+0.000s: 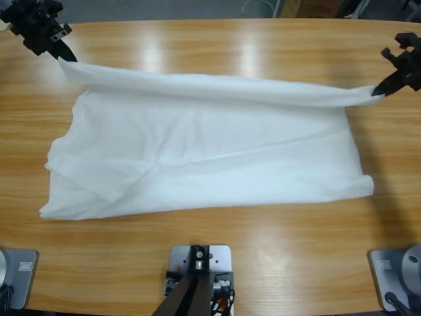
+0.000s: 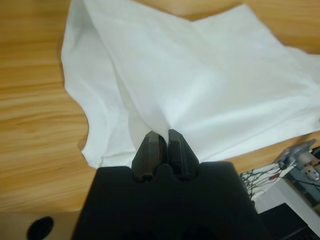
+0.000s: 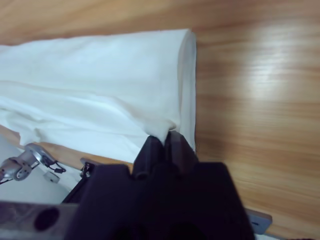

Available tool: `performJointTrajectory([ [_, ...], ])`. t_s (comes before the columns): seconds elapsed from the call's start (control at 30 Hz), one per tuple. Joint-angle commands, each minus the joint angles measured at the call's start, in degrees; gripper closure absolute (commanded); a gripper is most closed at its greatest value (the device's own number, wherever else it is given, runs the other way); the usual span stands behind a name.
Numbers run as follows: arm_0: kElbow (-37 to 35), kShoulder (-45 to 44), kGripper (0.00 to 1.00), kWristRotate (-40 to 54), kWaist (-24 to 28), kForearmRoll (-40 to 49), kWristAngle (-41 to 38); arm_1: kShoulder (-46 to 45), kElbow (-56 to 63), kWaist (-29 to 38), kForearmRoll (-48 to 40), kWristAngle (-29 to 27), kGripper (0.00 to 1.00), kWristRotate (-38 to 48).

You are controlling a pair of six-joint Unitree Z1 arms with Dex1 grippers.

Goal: Fold clothes

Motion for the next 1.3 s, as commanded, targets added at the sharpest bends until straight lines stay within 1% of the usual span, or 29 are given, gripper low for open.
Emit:
performJointTrajectory([
  [0.03, 4.29, 0.60, 1.000, 1.34, 0.35, 7.82, -0.94, -2.08, 2.98, 1.40, 0.46, -0.37, 1.000, -0.53],
  [0.43, 7.79, 2.39, 1.000, 2.74, 0.09, 7.82, -2.49, 0.28, 3.62, 1.49, 0.54, -0.63, 1.000, -0.62],
  [1.0, 12.63, 8.40, 1.000, 3.85, -0.96, 7.73, -3.38, 4.64, 4.06, 1.83, -0.56, -0.63, 1.000, -1.41],
  [1.3, 18.65, 9.25, 1.000, 4.03, -0.52, 6.83, -2.52, 5.43, 4.87, 1.81, -0.78, -1.07, 1.000, -1.49],
])
